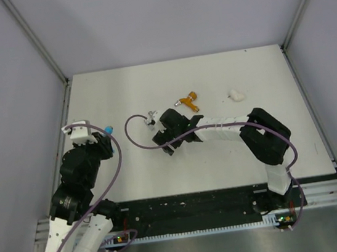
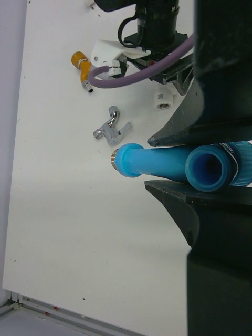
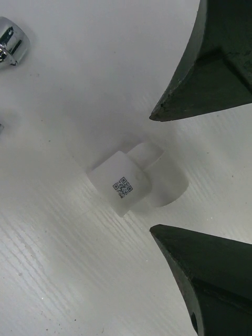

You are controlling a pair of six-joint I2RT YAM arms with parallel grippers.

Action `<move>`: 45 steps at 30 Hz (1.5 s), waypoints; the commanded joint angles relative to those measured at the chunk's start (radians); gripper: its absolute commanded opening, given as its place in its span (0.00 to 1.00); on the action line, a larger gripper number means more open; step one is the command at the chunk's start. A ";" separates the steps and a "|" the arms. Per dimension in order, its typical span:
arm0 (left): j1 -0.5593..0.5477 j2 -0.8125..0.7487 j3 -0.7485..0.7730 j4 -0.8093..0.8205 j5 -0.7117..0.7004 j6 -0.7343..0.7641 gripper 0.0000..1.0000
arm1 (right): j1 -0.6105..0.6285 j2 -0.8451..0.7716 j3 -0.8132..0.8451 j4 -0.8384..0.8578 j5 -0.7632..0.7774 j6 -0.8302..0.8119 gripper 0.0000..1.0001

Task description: Install the water faucets

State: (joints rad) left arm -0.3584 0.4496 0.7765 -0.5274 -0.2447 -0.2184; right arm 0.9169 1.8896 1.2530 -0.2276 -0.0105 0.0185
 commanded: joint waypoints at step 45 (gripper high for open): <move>0.029 -0.011 -0.014 0.148 0.349 -0.131 0.00 | 0.034 -0.234 -0.162 0.175 0.216 -0.012 0.00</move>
State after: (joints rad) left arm -0.3344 0.4473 0.7750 -0.5117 -0.0769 -0.2729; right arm 0.9360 1.8618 1.1557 -0.1665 0.1390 0.0097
